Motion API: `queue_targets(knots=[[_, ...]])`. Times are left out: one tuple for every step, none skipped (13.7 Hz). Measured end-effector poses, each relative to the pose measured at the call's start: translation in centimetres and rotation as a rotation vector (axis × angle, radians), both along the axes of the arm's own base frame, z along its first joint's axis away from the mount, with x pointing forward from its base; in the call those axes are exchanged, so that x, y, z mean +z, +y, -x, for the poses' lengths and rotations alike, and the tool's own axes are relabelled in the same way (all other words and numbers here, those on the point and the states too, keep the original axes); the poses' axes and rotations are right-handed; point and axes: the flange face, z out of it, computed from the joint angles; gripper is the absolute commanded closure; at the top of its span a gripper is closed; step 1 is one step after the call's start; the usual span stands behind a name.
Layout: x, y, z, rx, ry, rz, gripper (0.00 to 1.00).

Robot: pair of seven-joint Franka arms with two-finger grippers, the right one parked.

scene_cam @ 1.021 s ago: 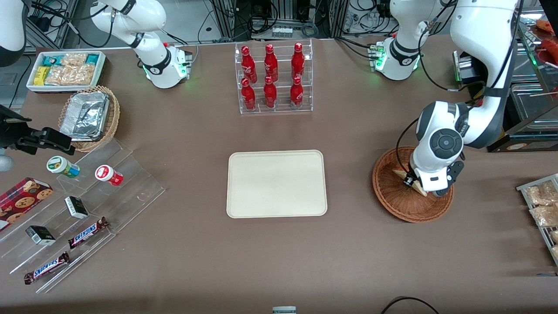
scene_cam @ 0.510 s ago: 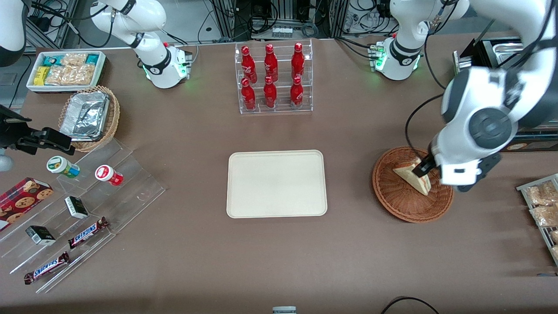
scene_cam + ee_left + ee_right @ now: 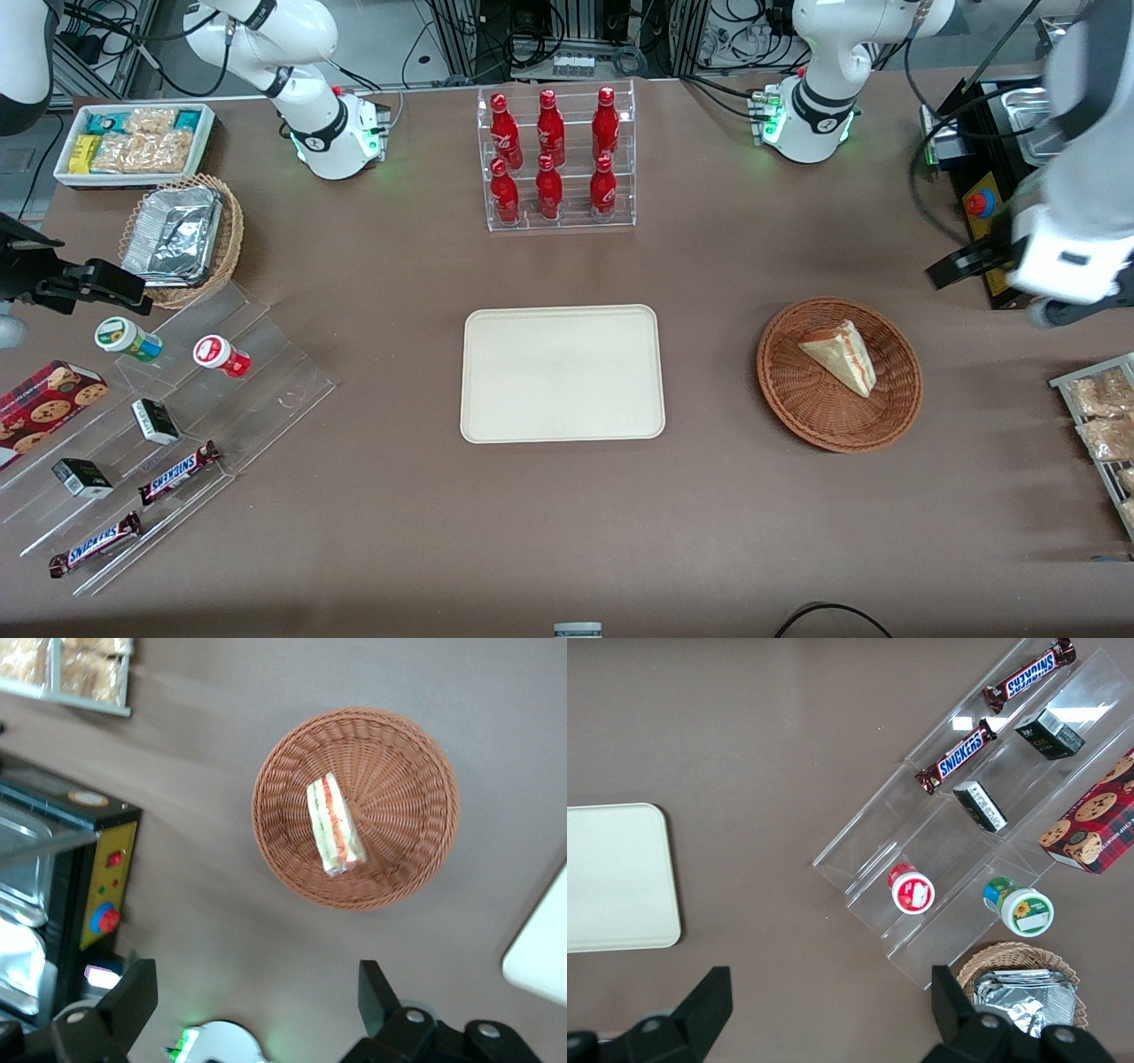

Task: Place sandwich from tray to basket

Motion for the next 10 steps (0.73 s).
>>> queue_targets(knots=[[0.5, 0.8, 0.4, -0.05, 0.014, 0.024, 0.0], [0.9, 1.2, 0.8, -0.104, 0.027, 0.039, 0.0], [1.3, 1.2, 1.2, -0.156, 0.035, 0.049, 0.0], [1.7, 1.3, 1.5, -0.202, 0.043, 0.058, 0.0], [2.2, 1.4, 1.9, -0.239, 0.047, 0.071, 0.0], [2.7, 1.8, 2.4, -0.266, 0.05, 0.092, 0.0], [3.3, 2.6, 2.9, -0.285, 0.053, 0.117, 0.0], [3.9, 3.8, 3.5, -0.301, 0.055, 0.139, 0.0], [4.5, 5.1, 4.0, -0.309, 0.051, 0.154, 0.0], [5.0, 6.0, 4.4, -0.311, 0.045, 0.162, 0.0]])
